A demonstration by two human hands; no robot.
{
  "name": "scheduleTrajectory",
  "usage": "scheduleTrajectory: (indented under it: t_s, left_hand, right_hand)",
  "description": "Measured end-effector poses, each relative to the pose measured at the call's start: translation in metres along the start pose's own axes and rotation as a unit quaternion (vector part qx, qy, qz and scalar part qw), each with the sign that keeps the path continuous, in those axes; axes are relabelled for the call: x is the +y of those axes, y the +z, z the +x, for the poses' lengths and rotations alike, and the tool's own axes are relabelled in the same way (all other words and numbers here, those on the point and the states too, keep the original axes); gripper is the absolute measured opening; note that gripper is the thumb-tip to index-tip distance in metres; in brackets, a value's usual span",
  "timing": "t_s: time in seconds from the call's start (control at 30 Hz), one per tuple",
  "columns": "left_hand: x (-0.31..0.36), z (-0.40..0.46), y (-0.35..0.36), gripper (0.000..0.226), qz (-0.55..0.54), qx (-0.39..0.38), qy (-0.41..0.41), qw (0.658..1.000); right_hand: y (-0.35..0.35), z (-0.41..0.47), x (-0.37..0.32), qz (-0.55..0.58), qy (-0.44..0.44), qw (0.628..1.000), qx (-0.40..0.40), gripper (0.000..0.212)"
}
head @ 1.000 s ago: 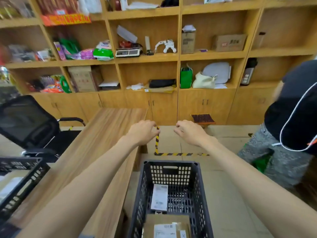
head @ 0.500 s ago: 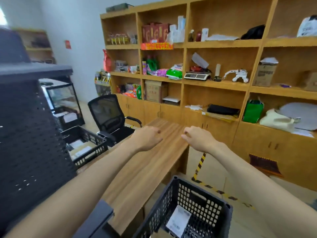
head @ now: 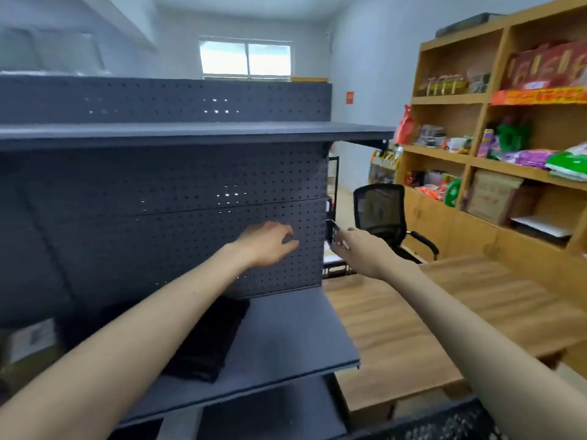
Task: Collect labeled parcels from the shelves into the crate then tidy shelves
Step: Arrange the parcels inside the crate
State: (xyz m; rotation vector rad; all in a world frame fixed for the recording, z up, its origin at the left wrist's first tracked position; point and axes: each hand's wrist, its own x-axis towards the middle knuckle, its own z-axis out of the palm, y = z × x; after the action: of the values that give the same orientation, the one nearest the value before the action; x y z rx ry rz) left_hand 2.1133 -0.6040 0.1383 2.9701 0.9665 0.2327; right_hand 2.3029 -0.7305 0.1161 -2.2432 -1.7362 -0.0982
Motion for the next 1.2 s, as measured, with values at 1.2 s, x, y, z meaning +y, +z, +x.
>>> scheduleTrajectory:
  t_s: [1.2]
  left_hand:
    - [-0.449, -0.784, -0.115, 0.042, 0.128, 0.091, -0.656, 0.738]
  right_hand:
    - [0.172, -0.06, -0.933, 0.091, -0.633, 0.764, -0.091, 0.035]
